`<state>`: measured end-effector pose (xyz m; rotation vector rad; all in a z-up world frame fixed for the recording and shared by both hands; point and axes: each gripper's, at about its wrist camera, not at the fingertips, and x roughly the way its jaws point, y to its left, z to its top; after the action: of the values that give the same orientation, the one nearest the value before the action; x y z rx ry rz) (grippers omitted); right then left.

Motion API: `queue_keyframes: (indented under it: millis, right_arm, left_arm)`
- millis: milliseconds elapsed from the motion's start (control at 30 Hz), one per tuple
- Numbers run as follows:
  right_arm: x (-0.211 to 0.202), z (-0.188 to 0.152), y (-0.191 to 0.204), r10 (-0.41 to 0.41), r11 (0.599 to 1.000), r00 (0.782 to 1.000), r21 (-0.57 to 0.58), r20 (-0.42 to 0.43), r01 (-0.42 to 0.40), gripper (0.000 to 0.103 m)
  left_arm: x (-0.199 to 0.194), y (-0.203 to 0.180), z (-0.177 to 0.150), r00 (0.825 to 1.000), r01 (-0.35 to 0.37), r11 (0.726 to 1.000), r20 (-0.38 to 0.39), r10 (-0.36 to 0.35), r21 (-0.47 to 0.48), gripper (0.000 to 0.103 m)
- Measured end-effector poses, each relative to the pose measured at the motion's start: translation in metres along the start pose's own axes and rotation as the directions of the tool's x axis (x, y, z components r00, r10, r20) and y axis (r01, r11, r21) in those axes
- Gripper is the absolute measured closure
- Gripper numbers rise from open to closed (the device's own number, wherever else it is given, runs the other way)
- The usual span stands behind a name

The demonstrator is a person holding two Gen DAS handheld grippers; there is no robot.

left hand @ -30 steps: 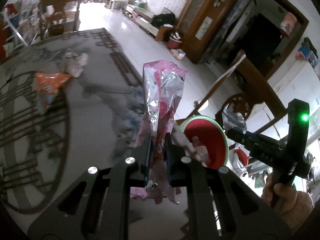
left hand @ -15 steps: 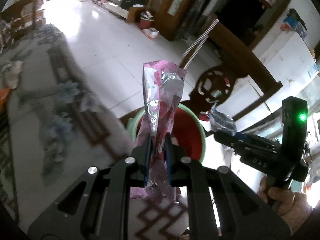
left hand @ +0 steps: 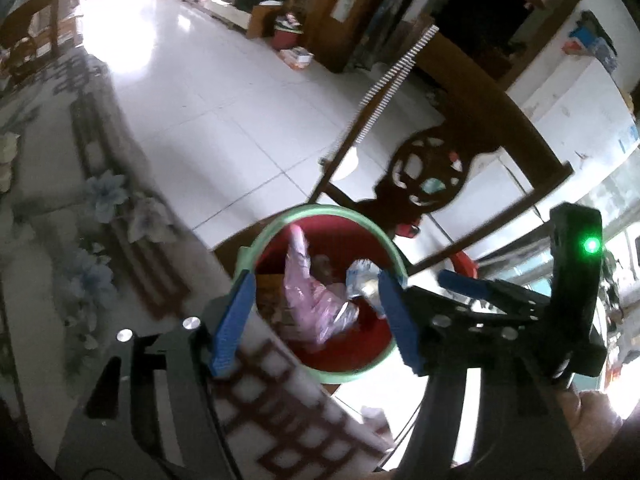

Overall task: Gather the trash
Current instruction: 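Open both grippers over the red bucket to drop the wrappers, then grasp the orange snack bag with the left gripper while the right grasps the crumpled newspaper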

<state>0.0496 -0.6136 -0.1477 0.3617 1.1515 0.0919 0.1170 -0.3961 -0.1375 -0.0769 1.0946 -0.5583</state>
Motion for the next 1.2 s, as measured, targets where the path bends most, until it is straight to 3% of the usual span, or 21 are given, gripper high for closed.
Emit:
queue_keyframes:
  millis: [100, 133, 233, 367, 467, 500, 533, 600, 767, 833, 933, 1067, 1200]
  right_arm:
    - [0.002, 0.001, 0.001, -0.005, 1.0, 1.0, 0.01, -0.002, 0.005, 0.028]
    - [0.003, 0.002, 0.0, -0.004, 1.0, 1.0, 0.015, -0.001, 0.004, 0.027]
    - [0.005, 0.002, -0.001, -0.006, 0.999, 1.0, 0.036, 0.001, 0.006, 0.025]
    - [0.011, 0.002, 0.003, -0.014, 0.999, 1.0, 0.048, -0.006, 0.014, 0.025]
    - [0.016, 0.002, 0.014, -0.016, 0.999, 1.0, 0.044, -0.015, 0.017, 0.025]
    - [0.018, 0.001, 0.019, -0.016, 0.999, 1.0, 0.039, -0.019, 0.016, 0.025]
    - [0.021, 0.001, 0.026, -0.015, 0.999, 1.0, 0.033, -0.022, 0.016, 0.025]
    - [0.024, -0.001, 0.04, -0.014, 1.0, 1.0, 0.017, -0.028, 0.015, 0.025]
    - [0.03, -0.008, 0.071, -0.023, 1.0, 0.999, -0.013, -0.036, 0.022, 0.025]
    - [0.031, -0.011, 0.084, -0.027, 0.999, 0.999, -0.02, -0.034, 0.026, 0.025]
    - [0.033, -0.012, 0.106, -0.034, 0.999, 0.999, -0.04, -0.021, 0.033, 0.025]
    - [0.046, -0.007, 0.147, -0.018, 0.996, 1.0, -0.087, -0.025, 0.016, 0.025]
    - [0.073, 0.008, 0.21, 0.014, 0.981, 0.999, -0.195, -0.036, -0.021, 0.025]
  left_arm:
    - [-0.015, 0.033, 0.003, 0.995, -0.085, 0.995, 0.05, 0.087, -0.045, 0.038]
    - [-0.024, 0.054, 0.004, 0.987, -0.137, 0.987, 0.077, 0.144, -0.081, 0.031]
    - [-0.049, 0.112, 0.005, 0.95, -0.267, 0.943, 0.109, 0.292, -0.197, 0.029]
    - [-0.088, 0.215, 0.0, 0.86, -0.428, 0.803, 0.087, 0.503, -0.415, 0.029]
    - [-0.106, 0.265, -0.002, 0.817, -0.47, 0.733, 0.072, 0.572, -0.491, 0.029]
    - [-0.108, 0.281, 0.0, 0.806, -0.486, 0.714, 0.058, 0.589, -0.505, 0.025]
    - [-0.106, 0.296, 0.002, 0.807, -0.49, 0.706, 0.04, 0.59, -0.512, 0.019]
    - [-0.096, 0.316, 0.009, 0.835, -0.464, 0.721, 0.018, 0.55, -0.514, 0.018]
    - [-0.07, 0.347, 0.016, 0.858, -0.466, 0.732, -0.05, 0.512, -0.496, 0.018]
    - [-0.065, 0.355, 0.01, 0.877, -0.438, 0.745, -0.058, 0.477, -0.503, 0.037]
    - [-0.078, 0.356, 0.001, 0.901, -0.379, 0.776, -0.008, 0.434, -0.505, 0.043]
    - [-0.112, 0.346, -0.032, 0.919, -0.319, 0.818, 0.054, 0.39, -0.479, 0.043]
    - [-0.139, 0.336, -0.079, 0.928, -0.314, 0.837, 0.043, 0.37, -0.448, 0.043]
